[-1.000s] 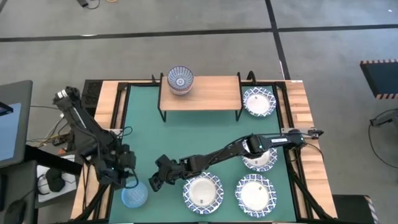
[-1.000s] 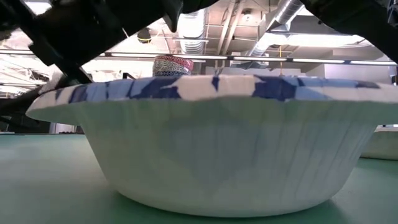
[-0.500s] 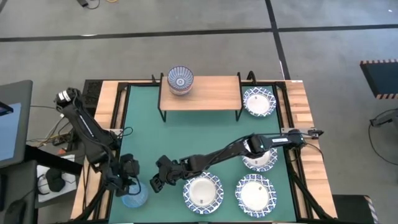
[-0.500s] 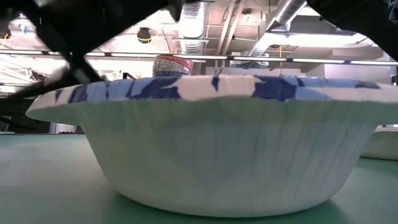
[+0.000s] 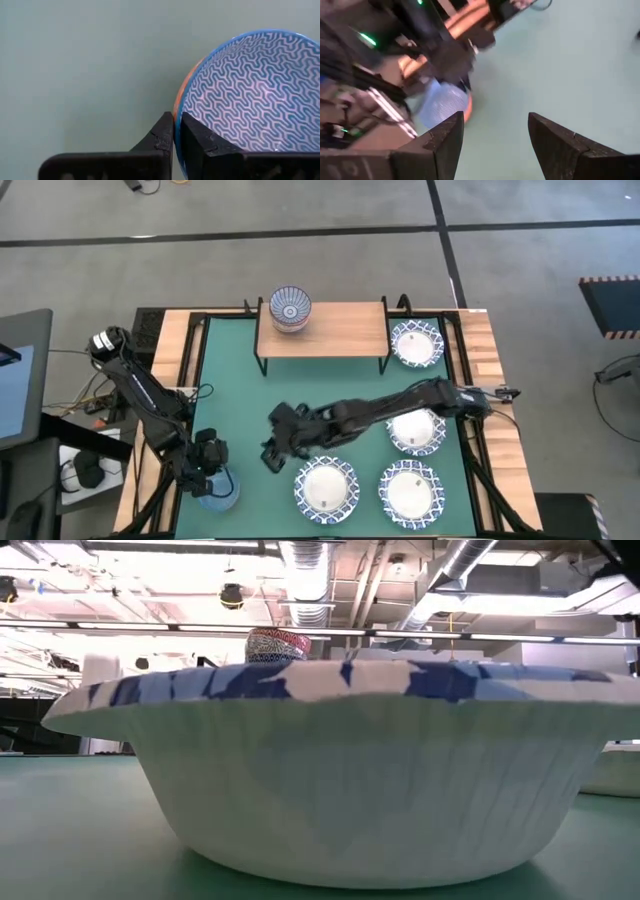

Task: Place and stack bowls onto a shelf
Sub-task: Stack the blue bowl on top of the dark blue bowl on the shelf

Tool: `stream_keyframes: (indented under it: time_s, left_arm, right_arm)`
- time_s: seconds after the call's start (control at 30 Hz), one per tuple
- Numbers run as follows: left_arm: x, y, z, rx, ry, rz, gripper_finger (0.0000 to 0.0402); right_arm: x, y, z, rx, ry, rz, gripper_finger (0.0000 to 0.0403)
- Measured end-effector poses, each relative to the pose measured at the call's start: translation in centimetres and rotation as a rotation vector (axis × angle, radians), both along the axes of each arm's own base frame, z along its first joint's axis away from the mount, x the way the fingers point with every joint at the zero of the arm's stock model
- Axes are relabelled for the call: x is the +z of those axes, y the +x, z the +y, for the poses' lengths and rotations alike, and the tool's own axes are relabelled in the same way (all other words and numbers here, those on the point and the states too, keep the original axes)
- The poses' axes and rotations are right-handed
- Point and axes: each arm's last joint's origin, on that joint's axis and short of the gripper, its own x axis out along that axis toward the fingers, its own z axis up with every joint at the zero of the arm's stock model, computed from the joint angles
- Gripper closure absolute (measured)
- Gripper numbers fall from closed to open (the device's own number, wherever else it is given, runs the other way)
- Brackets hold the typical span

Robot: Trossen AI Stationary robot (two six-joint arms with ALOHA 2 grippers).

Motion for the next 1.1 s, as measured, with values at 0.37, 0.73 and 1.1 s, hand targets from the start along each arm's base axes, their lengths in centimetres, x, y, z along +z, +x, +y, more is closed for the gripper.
stream_keyframes:
  time_s: [0.37, 0.73, 1.1]
  left_arm:
    - [3.9, 4.0, 4.9, 0.147, 0.066, -0.093, 0.0399]
    - [10.3, 7.9, 9.7, 0.361, 0.15, -0.3, 0.0401]
    - [15.6, 11.4, 11.0, 0.484, 0.249, -0.475, 0.0401]
  right_arm:
    - [6.5, -6.8, -3.4, -0.127, -0.169, 0.075, 0.0155]
    - [4.9, -8.3, -4.7, -0.009, -0.253, 0.347, 0.0155]
    - [4.9, -9.6, -2.6, 0.288, -0.321, 0.427, 0.0155]
